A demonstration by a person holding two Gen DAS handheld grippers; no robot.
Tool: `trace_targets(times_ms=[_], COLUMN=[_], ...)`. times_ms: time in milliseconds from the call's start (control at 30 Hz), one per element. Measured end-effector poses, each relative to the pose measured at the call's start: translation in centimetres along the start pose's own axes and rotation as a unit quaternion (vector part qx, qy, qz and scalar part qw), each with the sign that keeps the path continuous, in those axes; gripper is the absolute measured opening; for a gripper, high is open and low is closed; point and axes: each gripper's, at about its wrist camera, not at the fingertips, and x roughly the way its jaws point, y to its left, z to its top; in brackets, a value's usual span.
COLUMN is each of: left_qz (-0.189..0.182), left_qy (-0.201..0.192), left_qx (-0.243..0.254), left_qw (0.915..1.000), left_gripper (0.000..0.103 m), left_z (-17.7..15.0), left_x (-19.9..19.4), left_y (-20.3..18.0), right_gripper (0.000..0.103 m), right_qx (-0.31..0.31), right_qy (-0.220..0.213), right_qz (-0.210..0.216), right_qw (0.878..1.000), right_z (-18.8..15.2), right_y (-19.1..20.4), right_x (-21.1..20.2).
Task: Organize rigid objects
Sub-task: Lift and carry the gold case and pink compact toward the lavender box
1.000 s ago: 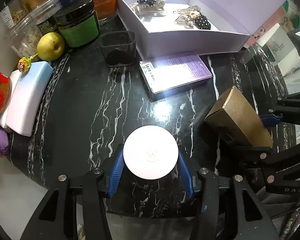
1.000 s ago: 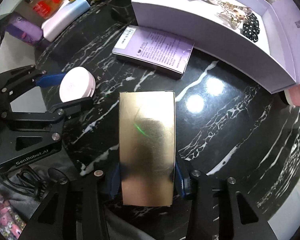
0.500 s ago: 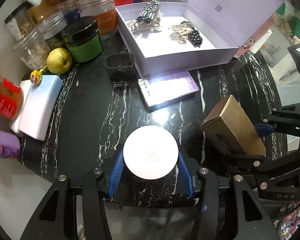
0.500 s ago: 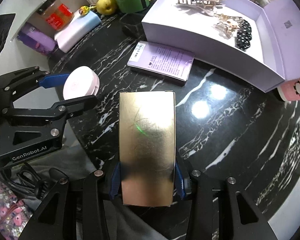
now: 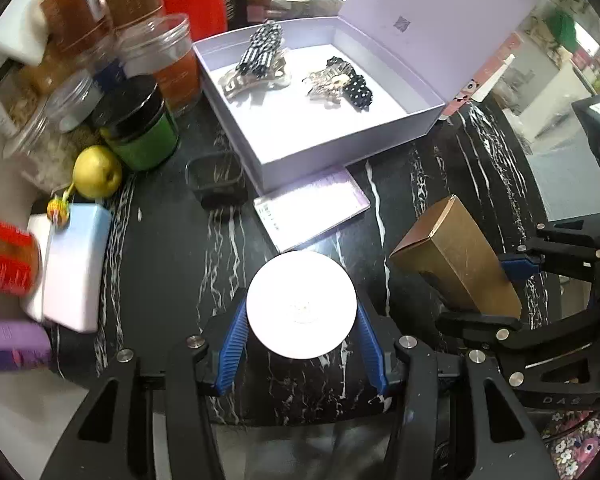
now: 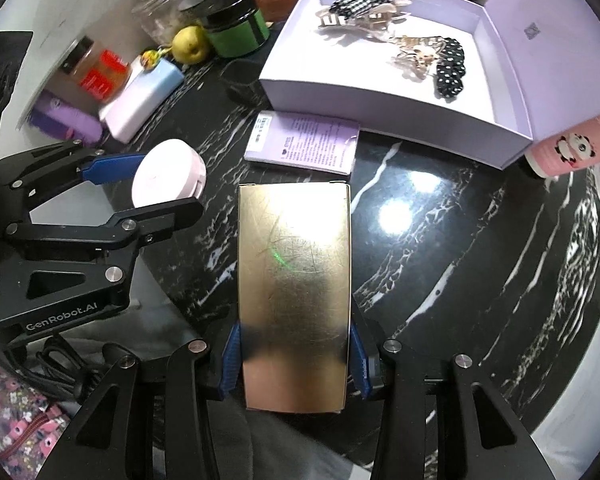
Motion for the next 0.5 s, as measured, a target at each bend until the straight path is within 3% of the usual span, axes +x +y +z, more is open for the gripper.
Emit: trace_targets(times_ms=[500], left_qz=[-0.014], left_qy=[-0.007], left_qx=[0.055], left_qw=[0.9984], left_gripper=[0.050], left_z=[3.6], left_x=[-0.4], left_y=[0.6], right_gripper=[0.044], right_qx=[0.046], right_qy=[-0.025], right_qz=[-0.010], right_qw=[0.999], right_z=[2.7], right_y=[-0.3], right_x=[-1.5])
